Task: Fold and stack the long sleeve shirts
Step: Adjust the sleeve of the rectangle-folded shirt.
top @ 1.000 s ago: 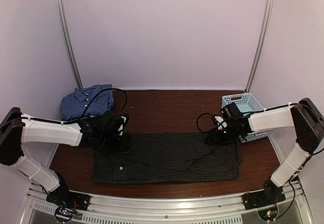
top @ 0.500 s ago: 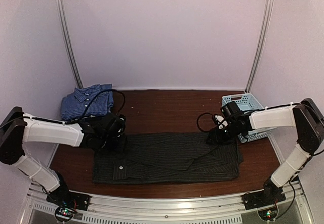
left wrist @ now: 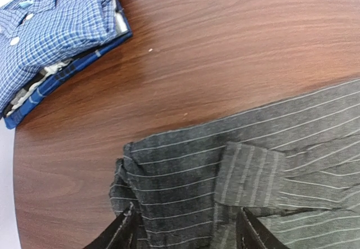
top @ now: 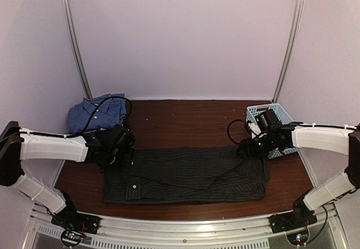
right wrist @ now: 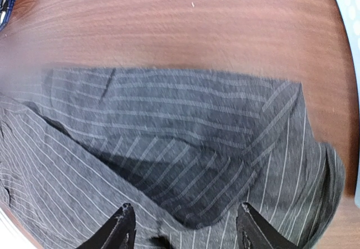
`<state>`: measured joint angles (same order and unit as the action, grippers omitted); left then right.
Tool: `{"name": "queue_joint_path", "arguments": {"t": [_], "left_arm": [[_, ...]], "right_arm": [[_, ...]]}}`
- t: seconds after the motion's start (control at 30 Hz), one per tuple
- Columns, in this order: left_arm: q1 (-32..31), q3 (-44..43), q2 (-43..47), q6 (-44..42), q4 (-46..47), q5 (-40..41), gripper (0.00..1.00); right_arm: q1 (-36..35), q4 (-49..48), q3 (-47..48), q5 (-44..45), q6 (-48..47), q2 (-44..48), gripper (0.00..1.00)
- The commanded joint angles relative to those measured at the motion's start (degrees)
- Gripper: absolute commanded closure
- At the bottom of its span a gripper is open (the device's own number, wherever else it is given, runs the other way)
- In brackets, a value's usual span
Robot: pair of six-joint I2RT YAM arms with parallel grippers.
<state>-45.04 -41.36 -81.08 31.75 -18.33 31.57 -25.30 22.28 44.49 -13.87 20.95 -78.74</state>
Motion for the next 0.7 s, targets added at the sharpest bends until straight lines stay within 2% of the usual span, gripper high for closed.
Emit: {"name": "queue_joint_path", "arguments": {"t": [0.0,0.13,0.33,0.5,0.67], "left_arm": [[0.21,0.71,4.80,-4.27,7.95,-12.04,0.38],[0.11,2.94,5.72,-5.19,16.48,-25.78,0.37],[-1.41,5.50,2.44,-4.79,26.50,-35.98,0.36],[-3.38,7.00,-2.28,-3.72,29.64,-34.64,0.36],[-6.33,7.79,-6.56,-3.40,29.19,-26.96,0.37]], "right_arm": [[-0.03,1.08,-3.95,0.34,1.78,2.93,0.38],[-0.66,-0.46,-6.78,-0.13,4.65,4.37,0.39],[-1.87,-3.69,-8.13,0.39,7.66,5.35,0.41],[-3.78,-4.47,-6.51,0.36,8.53,4.88,0.43],[-7.60,-4.81,-4.87,2.89,9.57,2.94,0.44]]}}
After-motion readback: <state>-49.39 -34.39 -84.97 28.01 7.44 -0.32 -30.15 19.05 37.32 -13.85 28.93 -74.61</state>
